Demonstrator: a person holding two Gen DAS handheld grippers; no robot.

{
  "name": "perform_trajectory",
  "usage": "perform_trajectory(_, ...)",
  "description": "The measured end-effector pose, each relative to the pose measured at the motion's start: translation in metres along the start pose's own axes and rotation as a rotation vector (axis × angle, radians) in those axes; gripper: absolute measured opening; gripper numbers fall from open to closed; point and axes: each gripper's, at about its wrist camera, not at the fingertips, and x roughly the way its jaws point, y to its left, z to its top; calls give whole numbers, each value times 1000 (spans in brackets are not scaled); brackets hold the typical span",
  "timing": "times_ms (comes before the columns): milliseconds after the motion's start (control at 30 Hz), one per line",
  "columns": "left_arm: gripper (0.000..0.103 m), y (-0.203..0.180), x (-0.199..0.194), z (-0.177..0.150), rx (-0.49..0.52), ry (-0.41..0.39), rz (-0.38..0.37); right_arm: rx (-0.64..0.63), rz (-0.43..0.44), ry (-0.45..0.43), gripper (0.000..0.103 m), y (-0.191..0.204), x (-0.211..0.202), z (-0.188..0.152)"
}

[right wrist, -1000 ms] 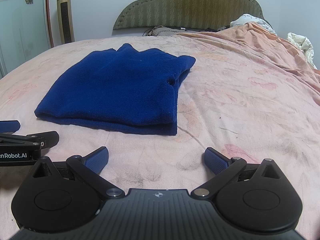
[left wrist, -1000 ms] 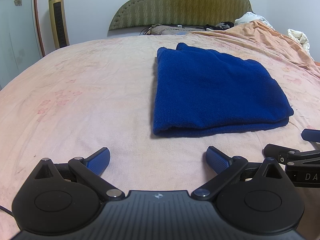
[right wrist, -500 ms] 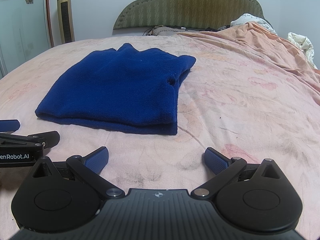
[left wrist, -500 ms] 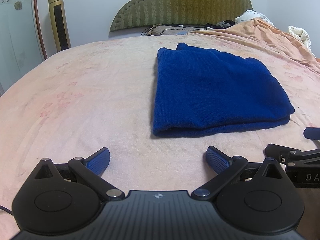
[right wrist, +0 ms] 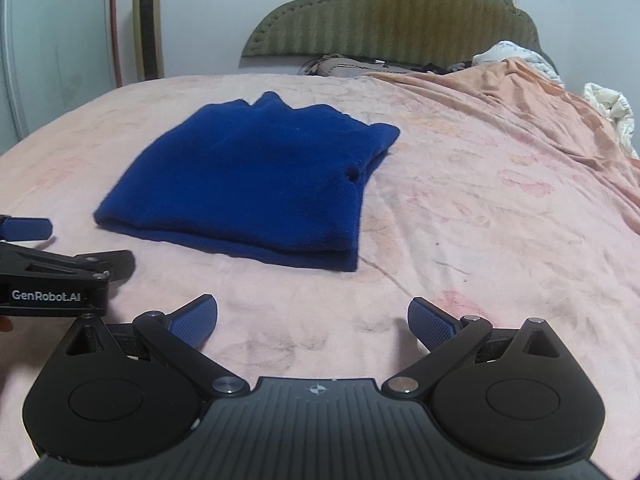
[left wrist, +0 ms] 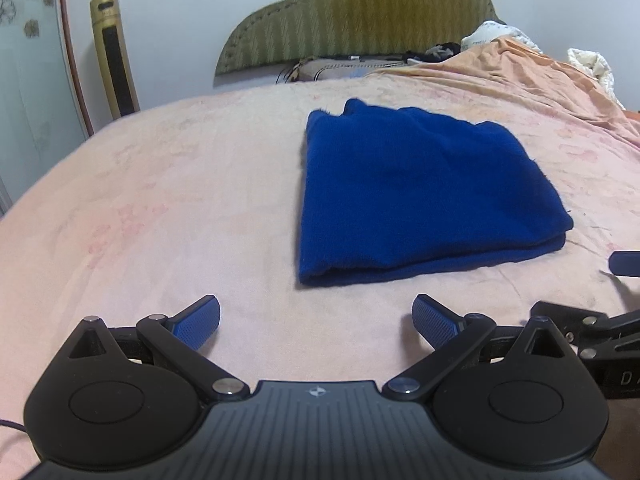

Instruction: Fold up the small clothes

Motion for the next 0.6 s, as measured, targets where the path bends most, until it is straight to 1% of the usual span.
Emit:
perform_trajectory(67, 103, -3, -2, 1, 27, 1, 5, 1, 6, 6, 102, 1, 0, 0)
perform_trajectory(167, 103, -5, -3, 2, 39, 1, 4, 2, 12, 11, 102, 2, -1, -1)
perform_trajectory(333, 103, 2, -4, 4, -6, 9, -20, -20, 5, 12, 102, 4, -3, 1)
perform_trajectory(467, 103, 6, -5, 5, -22, 2, -4, -22, 3, 14, 102, 4, -4, 1)
perform_trajectory(600, 103, 7, -5, 5, -27, 9, -4, -21, -7, 8, 102, 4, -5, 2)
